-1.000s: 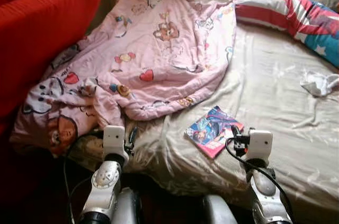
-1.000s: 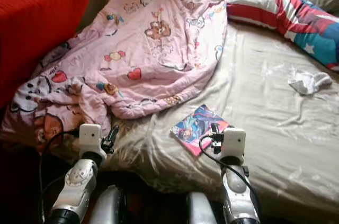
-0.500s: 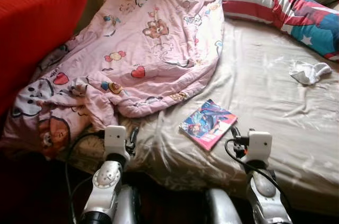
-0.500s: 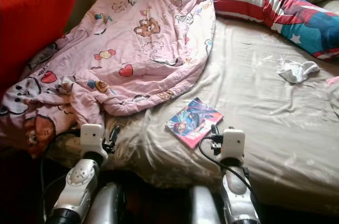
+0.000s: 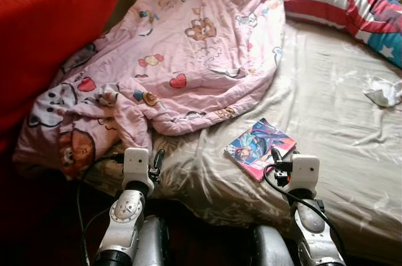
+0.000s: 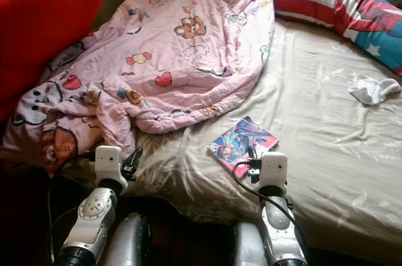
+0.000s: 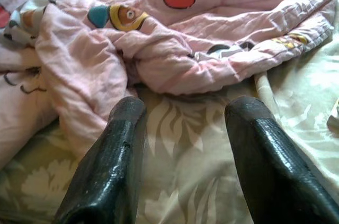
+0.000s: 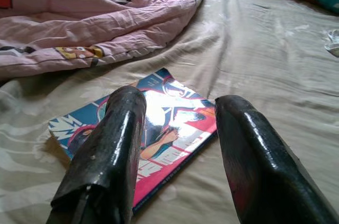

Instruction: Clean up the room

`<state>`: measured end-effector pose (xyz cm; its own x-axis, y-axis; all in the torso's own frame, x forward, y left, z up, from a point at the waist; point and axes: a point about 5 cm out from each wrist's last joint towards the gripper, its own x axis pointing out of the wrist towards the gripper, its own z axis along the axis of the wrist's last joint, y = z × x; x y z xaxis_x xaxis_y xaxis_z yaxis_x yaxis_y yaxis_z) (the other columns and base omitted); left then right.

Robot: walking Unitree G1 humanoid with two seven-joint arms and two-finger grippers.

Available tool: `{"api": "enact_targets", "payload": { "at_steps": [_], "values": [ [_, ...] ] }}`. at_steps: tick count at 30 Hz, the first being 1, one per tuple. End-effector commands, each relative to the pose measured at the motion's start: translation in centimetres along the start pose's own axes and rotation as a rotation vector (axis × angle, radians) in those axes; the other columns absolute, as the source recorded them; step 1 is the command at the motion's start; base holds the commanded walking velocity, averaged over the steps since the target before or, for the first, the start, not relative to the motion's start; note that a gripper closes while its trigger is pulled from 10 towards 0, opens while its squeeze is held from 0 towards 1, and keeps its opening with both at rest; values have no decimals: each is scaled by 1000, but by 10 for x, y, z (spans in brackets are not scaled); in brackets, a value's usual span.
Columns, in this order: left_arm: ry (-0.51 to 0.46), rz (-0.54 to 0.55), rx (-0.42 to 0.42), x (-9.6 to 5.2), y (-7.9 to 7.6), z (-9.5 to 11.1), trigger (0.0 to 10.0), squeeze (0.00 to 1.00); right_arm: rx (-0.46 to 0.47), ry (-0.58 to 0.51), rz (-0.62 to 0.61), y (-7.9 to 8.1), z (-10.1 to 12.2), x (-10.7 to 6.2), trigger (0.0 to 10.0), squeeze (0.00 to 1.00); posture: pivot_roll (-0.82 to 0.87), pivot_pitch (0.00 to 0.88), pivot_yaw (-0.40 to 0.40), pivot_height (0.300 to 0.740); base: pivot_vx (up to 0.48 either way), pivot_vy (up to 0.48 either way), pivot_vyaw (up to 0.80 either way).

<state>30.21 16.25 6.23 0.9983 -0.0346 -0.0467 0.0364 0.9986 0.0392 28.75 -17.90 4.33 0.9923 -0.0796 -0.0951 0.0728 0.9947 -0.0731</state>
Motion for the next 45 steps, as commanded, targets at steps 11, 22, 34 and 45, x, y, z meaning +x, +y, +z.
{"api": "enact_targets", "payload": {
  "at_steps": [11,22,34,45],
  "values": [
    [-2,-9,-19,0,-2,0,10000,0,2,-16,-2,2,3,2,10000,0,-128,137,10,595,257,0,327],
    [-17,5,-62,4,1,5,10000,0,45,-9,-22,3,4,5,10000,0,-126,152,11,595,186,0,0],
    [-20,-12,-60,4,2,7,10000,0,171,45,-68,-1,1,13,10000,0,-115,172,19,595,0,0,0],
    [-22,-20,-54,3,2,9,10000,0,300,89,-99,-2,-3,15,10000,0,-106,198,24,595,0,0,0]
  ]
}}
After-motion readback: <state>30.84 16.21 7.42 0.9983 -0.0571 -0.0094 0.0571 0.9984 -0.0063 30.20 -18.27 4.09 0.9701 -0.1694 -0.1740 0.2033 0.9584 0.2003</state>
